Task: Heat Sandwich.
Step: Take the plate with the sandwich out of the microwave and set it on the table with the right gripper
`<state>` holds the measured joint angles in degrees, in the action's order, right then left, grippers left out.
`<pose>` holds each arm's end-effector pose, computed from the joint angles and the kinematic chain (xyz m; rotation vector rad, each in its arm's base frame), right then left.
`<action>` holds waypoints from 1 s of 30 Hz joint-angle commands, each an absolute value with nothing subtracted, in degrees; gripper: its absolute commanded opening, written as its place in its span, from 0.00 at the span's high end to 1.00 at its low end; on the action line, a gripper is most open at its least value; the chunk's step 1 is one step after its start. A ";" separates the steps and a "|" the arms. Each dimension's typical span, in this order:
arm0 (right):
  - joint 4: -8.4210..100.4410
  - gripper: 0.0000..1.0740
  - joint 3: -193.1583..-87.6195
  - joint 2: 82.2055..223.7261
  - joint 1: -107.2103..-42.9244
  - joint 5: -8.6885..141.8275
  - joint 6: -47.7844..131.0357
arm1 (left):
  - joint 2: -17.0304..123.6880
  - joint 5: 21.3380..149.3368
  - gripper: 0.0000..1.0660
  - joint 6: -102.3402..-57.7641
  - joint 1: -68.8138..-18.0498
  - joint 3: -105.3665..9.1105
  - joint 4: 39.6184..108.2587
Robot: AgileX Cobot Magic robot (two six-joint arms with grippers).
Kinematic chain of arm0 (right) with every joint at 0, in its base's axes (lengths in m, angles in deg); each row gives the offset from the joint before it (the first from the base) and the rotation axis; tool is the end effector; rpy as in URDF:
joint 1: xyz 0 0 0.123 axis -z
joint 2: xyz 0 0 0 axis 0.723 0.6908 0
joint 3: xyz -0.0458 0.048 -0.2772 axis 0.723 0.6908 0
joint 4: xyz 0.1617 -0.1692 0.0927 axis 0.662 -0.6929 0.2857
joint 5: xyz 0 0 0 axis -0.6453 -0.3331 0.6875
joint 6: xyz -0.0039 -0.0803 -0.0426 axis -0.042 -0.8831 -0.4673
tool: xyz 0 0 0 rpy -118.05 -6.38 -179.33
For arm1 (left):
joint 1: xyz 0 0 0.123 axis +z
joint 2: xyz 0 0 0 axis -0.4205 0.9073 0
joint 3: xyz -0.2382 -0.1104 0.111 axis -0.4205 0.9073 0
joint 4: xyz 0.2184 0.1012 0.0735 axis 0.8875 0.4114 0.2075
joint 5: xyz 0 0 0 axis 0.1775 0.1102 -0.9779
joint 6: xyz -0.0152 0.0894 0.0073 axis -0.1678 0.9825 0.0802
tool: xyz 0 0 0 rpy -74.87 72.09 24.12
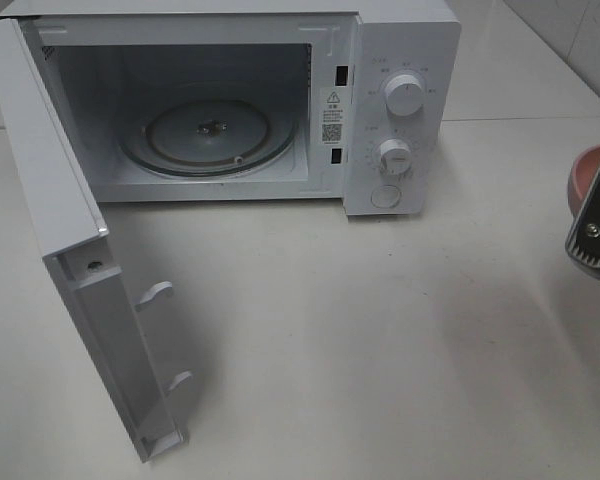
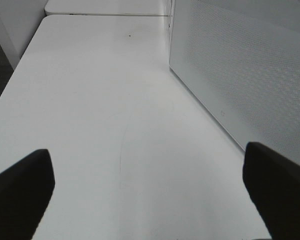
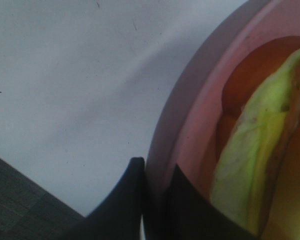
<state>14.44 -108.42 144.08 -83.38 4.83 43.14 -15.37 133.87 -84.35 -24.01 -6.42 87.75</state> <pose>0.1509 0.0635 0.2472 -1.2400 2.4382 -0.5762 -0.0045 -0.0012 0.2783 -0.0239 2.0223 -0.0128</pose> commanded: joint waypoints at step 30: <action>10.37 0.99 -113.00 156.46 -83.03 2.37 62.97 | -16.57 133.58 0.09 -84.52 -24.18 -6.24 87.75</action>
